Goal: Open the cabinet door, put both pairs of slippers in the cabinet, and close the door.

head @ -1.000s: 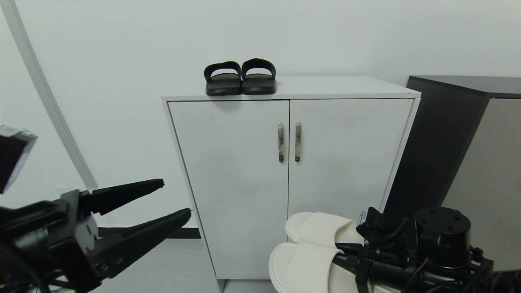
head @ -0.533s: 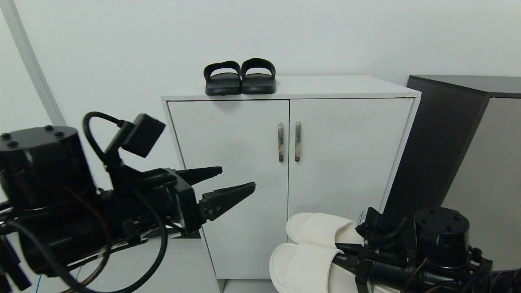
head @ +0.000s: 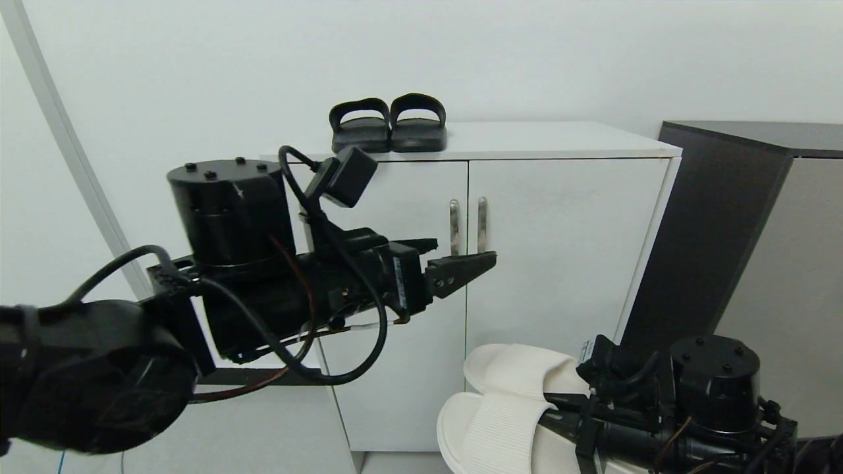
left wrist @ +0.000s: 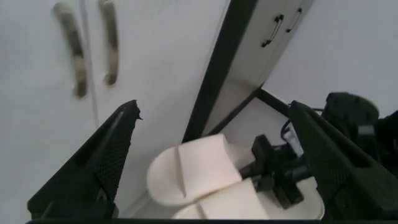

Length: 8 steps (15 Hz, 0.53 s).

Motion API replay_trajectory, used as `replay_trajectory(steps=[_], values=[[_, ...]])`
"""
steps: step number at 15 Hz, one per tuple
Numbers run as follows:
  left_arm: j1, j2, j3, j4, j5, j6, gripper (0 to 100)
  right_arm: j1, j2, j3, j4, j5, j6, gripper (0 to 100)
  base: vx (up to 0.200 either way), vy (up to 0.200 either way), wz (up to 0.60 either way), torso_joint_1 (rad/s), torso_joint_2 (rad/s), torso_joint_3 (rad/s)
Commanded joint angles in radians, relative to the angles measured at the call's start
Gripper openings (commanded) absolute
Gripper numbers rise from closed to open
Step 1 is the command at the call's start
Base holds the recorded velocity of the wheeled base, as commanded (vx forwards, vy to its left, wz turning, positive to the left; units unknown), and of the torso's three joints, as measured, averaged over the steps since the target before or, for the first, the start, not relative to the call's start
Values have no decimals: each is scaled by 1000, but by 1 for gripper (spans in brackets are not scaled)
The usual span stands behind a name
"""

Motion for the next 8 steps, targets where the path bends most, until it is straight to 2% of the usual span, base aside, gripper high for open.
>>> replay_trajectory(steps=[1, 3, 4, 6, 8], values=[[-8, 133, -129, 13, -2, -30, 100, -6, 0, -2, -1, 0, -1, 0, 0, 0, 0, 0, 0, 0], [-8, 194, -209, 27, -8, -53, 100, -9, 3, -2, -1, -1, -1, 0, 0, 0, 0, 0, 0, 0], [-8, 231, -273, 51, -57, -84, 100, -14, 4, -2, -1, 0, -1, 0, 0, 0, 0, 0, 0, 0], [-4, 262, -322, 62, -117, -128, 100, -17, 3, -4, -1, 0, -1, 0, 0, 0, 0, 0, 0, 0], [16, 309, -387, 62, -165, -197, 100, -17, 3, -2, -1, 0, -1, 0, 0, 0, 0, 0, 0, 0]])
